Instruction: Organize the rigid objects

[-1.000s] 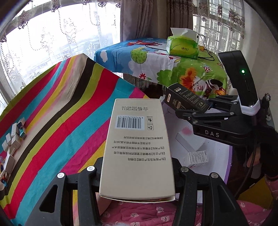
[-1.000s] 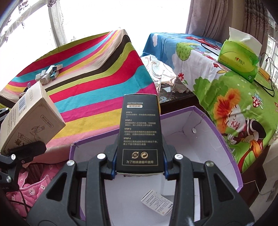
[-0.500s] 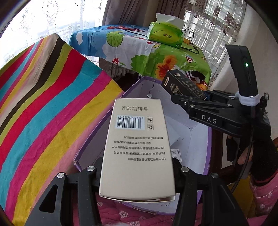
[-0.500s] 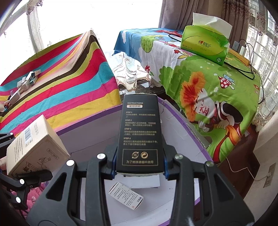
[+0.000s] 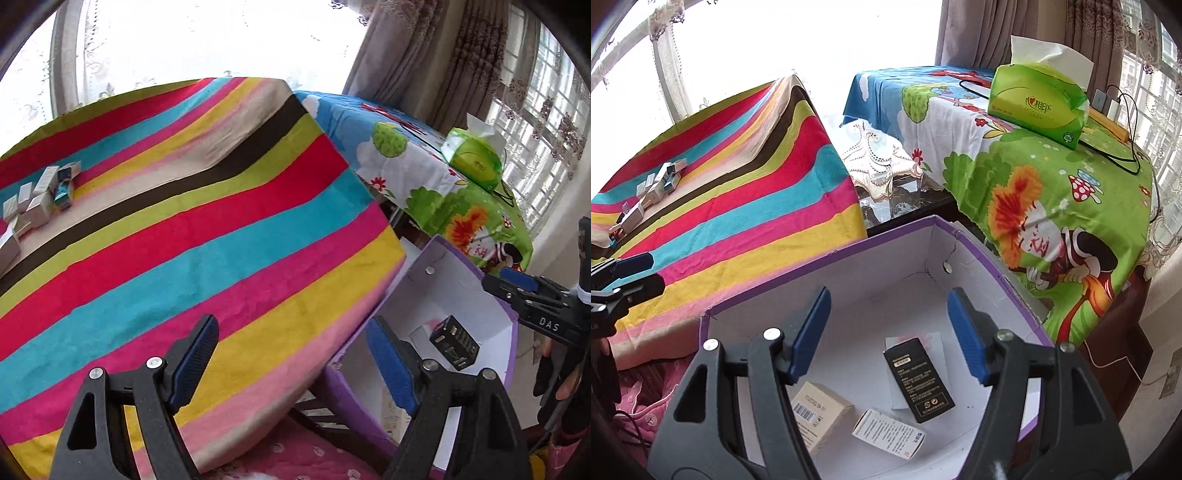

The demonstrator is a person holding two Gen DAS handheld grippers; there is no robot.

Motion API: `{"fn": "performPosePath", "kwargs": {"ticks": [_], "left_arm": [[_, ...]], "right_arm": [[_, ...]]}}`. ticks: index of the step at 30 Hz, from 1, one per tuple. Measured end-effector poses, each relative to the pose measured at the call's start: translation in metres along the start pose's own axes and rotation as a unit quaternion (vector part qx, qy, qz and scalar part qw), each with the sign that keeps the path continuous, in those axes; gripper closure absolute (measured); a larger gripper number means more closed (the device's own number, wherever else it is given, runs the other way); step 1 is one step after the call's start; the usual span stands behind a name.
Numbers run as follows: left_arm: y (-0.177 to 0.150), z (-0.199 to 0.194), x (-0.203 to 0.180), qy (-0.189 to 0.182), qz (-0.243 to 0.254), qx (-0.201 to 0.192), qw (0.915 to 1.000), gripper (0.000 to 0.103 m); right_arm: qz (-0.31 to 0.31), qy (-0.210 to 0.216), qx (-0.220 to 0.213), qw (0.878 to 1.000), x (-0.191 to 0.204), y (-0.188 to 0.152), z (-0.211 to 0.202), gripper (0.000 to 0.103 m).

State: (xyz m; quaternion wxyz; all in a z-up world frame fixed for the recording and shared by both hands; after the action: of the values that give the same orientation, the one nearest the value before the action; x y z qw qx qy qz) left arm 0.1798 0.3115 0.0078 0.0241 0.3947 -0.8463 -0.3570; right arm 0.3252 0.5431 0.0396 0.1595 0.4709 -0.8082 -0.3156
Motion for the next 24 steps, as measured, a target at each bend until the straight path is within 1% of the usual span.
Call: {"fn": "performPosePath", "kwargs": {"ticks": [2, 3, 4, 6, 8, 10, 12, 13, 14, 15, 16, 18, 20, 24], "left_arm": [[-0.006, -0.003, 0.049, 0.041, -0.039, -0.004, 0.9984, 0.02], [-0.011, -0.006, 0.076, 0.067, -0.058, -0.008, 0.996, 0.02], [-0.016, -0.009, 0.102, 0.094, -0.076, -0.009, 0.9927, 0.02], [-0.03, -0.017, 0.156, 0.144, -0.112, -0.01, 0.9832, 0.02], [-0.041, -0.027, 0.208, 0.198, -0.145, -0.01, 0.9695, 0.02], [-0.051, -0.041, 0.259, 0.241, -0.187, -0.015, 0.9522, 0.02], [-0.057, -0.057, 0.302, 0.284, -0.22, -0.025, 0.9329, 0.02], [-0.058, -0.064, 0.321, 0.303, -0.229, -0.033, 0.9245, 0.02], [-0.058, -0.069, 0.336, 0.317, -0.234, -0.038, 0.9183, 0.02], [-0.058, -0.074, 0.349, 0.329, -0.239, -0.04, 0.9128, 0.02], [-0.058, -0.076, 0.36, 0.335, -0.243, -0.041, 0.9095, 0.02], [-0.058, -0.079, 0.376, 0.338, -0.254, -0.044, 0.9052, 0.02], [-0.063, -0.076, 0.386, 0.322, -0.275, -0.041, 0.9048, 0.02], [-0.066, -0.08, 0.382, 0.317, -0.282, -0.049, 0.9043, 0.018]], "right_arm": [[-0.012, 0.019, 0.004, 1.0, 0.024, 0.004, 0.004, 0.032], [-0.023, 0.033, 0.011, 0.999, 0.04, 0.005, 0.007, 0.031], [-0.036, 0.047, 0.017, 0.998, 0.058, 0.006, 0.01, 0.031], [-0.075, 0.074, 0.018, 0.994, 0.103, 0.008, 0.012, 0.031], [-0.121, 0.098, 0.014, 0.988, 0.153, 0.01, 0.014, 0.031], [-0.16, 0.127, 0.02, 0.979, 0.207, 0.01, 0.02, 0.03], [-0.183, 0.165, 0.029, 0.969, 0.261, 0.013, 0.029, 0.03], [-0.189, 0.178, 0.033, 0.965, 0.285, 0.017, 0.036, 0.03], [-0.195, 0.186, 0.035, 0.962, 0.309, 0.021, 0.044, 0.03], [-0.202, 0.196, 0.036, 0.959, 0.332, 0.025, 0.054, 0.03], [-0.206, 0.201, 0.037, 0.957, 0.352, 0.03, 0.064, 0.03], [-0.208, 0.197, 0.044, 0.957, 0.393, 0.042, 0.09, 0.03], [-0.202, 0.201, 0.045, 0.957, 0.428, 0.056, 0.111, 0.03], [-0.212, 0.171, 0.044, 0.961, 0.488, 0.084, 0.155, 0.03]]}}
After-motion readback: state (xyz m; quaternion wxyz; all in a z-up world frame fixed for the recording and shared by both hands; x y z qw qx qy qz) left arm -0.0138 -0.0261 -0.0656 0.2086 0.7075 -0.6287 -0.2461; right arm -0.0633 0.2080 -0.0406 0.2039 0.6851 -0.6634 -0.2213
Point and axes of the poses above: each gripper's, at about its wrist camera, not at the fingertips, and z roughly the way its jaws point, x to its left, y to its top, the point moved 8 cm from there along z, roughly the way its jaws point, and after that the axes turned 5 degrees about -y, right-handed, at the moved point
